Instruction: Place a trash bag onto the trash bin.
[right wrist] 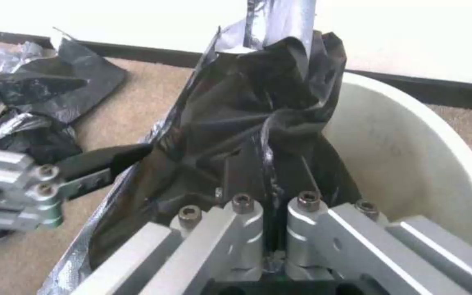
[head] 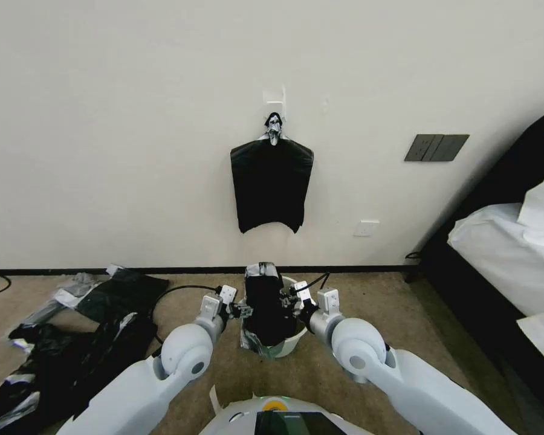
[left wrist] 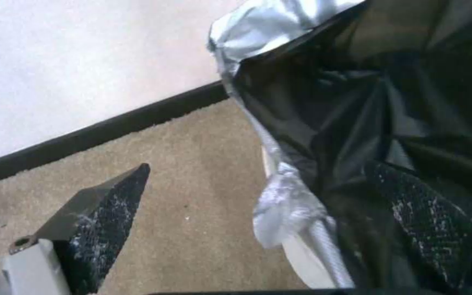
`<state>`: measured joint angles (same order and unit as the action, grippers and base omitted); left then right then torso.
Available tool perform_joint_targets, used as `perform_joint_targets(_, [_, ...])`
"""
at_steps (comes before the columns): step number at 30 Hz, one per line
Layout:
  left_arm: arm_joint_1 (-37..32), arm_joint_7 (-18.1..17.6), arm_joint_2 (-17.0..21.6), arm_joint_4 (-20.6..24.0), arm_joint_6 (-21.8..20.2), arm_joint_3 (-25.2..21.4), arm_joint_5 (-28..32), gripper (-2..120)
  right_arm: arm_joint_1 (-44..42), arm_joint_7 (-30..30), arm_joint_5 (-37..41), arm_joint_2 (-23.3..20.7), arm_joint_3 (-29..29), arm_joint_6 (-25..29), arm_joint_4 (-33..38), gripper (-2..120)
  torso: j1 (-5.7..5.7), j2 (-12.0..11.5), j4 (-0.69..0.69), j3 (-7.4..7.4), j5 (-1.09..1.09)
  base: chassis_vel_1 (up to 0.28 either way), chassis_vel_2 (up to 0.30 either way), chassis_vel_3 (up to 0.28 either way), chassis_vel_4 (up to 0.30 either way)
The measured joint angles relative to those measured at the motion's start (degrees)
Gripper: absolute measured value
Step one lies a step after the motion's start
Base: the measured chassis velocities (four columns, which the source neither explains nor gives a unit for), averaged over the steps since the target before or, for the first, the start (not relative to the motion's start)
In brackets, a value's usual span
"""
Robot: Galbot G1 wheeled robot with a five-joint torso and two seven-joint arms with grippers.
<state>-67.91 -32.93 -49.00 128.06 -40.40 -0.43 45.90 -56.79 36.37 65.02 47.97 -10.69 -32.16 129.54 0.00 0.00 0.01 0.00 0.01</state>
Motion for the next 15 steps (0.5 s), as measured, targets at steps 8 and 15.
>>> perform_joint_targets(8, [3.85,-2.84,-2.58,-2.55,-1.6,3.58,3.1,100,0.29,-0.01,0.03,-0.14,-0.49,0.02,0.03,0,0.0,0.0,-0.01,0.0,-0.01,0.0,0.0,0.0,0.0])
perform_joint_targets(15, [10.27,-10.74,-6.55,-9.7,-1.81,8.41,11.97,100,0.33,-0.16,0.16,-0.25,-1.11,0.03,0.37,0,0.0,0.0,-0.02,0.0,-0.01,0.0,0.0,0.0,0.0])
